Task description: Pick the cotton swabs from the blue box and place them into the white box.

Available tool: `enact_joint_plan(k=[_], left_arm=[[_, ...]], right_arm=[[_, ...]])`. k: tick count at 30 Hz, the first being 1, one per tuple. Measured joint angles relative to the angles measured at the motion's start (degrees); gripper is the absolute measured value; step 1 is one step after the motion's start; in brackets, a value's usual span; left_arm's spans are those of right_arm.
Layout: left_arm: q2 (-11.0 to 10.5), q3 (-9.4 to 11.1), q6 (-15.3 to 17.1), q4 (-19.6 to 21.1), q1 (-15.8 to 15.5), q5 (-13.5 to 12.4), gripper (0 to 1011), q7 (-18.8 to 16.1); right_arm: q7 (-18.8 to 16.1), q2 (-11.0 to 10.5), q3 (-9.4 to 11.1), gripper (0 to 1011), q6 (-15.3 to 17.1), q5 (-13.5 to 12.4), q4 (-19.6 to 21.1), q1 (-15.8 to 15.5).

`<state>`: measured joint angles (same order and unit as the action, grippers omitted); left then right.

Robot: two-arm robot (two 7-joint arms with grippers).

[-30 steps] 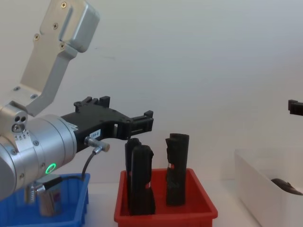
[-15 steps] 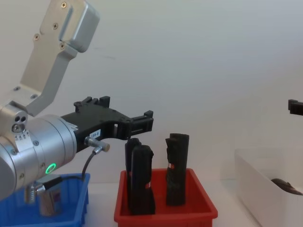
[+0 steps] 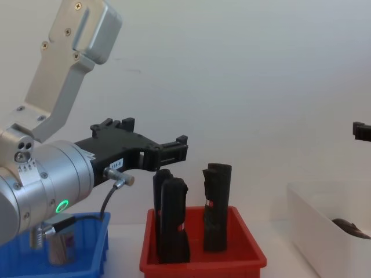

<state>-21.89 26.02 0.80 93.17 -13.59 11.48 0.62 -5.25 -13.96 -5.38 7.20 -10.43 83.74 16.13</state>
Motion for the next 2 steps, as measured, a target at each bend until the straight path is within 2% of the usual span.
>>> enact_joint_plan(k=[2], left_arm=[[0.0, 0.0, 0.0, 0.0, 0.0, 0.0, 1000, 0.0]], right_arm=[[0.0, 0.0, 0.0, 1001, 0.0, 0.0, 0.0, 0.0]])
